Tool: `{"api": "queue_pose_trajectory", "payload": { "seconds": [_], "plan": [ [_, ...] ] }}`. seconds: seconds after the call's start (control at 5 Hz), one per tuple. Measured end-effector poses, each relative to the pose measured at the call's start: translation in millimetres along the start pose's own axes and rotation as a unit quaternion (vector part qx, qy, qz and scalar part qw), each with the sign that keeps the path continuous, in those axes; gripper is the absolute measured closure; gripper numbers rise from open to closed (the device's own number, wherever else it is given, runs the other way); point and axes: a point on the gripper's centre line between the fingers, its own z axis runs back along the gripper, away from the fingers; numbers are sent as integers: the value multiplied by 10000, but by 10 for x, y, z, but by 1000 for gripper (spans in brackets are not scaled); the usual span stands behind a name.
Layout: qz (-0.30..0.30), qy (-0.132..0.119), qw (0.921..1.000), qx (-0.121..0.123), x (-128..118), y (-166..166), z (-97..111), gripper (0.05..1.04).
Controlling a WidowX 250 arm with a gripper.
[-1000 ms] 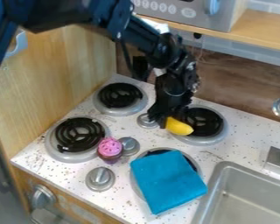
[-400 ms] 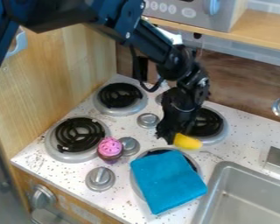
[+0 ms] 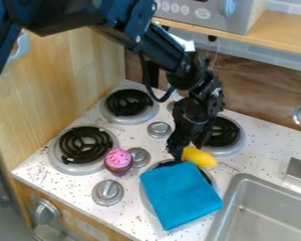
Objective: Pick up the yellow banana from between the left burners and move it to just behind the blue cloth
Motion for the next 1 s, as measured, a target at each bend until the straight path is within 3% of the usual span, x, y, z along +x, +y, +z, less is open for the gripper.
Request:
{"api": "queue_pose_trajectory", "payload": {
  "seconds": [0.2, 0.4, 0.6, 0.8, 1.0],
  "plan": [
    [-162, -1, 9999, -32, -5, 56, -49, 77],
    [-573, -81, 9979, -299, 223, 118, 269, 79],
    [-1172, -8, 9927, -296, 482, 297, 668, 79],
    [-2150, 248, 9757, -350, 550, 504, 877, 82],
    [-3285, 954, 9397, 18, 523, 733, 988, 82]
  ]
}}
